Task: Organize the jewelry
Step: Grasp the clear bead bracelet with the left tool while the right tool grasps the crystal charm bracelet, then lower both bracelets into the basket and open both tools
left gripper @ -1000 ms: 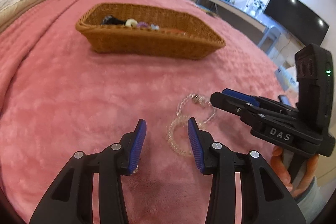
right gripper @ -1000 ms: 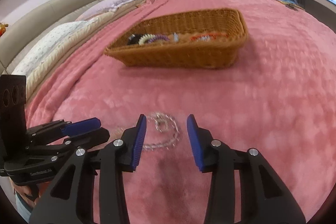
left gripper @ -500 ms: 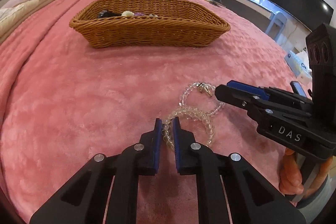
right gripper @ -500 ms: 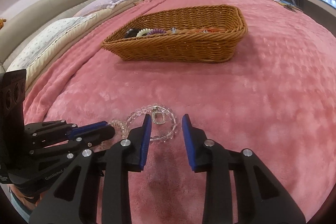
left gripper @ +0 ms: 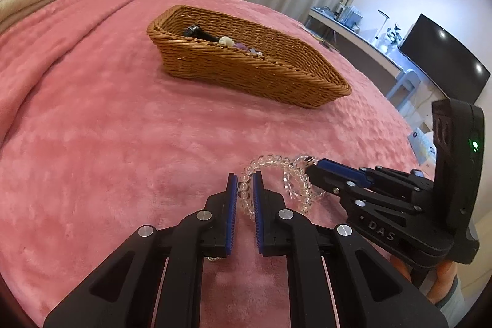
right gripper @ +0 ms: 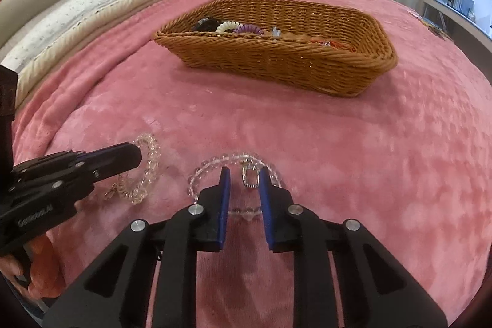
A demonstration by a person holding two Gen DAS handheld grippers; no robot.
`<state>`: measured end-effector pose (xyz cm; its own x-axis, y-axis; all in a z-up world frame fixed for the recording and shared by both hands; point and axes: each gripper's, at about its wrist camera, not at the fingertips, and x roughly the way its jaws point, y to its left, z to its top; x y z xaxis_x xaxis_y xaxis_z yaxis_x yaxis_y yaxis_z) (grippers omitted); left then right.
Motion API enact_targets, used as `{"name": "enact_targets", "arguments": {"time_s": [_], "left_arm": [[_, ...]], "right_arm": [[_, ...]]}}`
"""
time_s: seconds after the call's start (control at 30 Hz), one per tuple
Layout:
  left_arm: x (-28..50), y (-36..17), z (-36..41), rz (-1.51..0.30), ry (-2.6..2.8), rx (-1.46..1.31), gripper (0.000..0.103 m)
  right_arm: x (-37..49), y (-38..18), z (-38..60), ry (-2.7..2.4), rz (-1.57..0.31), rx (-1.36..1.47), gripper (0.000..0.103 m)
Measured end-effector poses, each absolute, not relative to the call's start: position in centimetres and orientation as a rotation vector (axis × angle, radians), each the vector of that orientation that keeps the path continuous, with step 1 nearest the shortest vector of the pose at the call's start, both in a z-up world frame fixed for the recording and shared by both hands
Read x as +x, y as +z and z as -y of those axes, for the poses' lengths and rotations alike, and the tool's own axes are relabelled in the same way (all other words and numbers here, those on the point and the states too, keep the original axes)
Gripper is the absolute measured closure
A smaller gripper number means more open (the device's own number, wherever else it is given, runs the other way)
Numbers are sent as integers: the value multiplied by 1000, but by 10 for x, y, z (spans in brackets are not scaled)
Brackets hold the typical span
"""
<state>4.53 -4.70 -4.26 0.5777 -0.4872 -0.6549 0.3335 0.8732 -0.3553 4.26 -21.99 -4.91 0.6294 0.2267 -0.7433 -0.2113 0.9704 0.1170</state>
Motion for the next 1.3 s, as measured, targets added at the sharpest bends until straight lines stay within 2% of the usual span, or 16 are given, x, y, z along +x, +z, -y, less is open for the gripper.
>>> {"name": "enact_targets", "arguments": {"time_s": [0.13,0.33,0.77,1.1,1.3], "left_arm": [[47,-43,46,-826,-491,-207,94],[45,-43,45,-814,-493,-207,94],[32,-19,46,-711,-497,-177,95],[47,51,53,-580,-468,-126,95],[91,81,65,-523,-452,-110,95]], "right_arm": [[44,-53,215,236,-859,-11,86],[34,-51,216,283,-815,7,102],[15,-21,231,283,-696,77,102],[30,61,241,272,-532,48,102],[77,75,253,236,-511,52,102]]}}
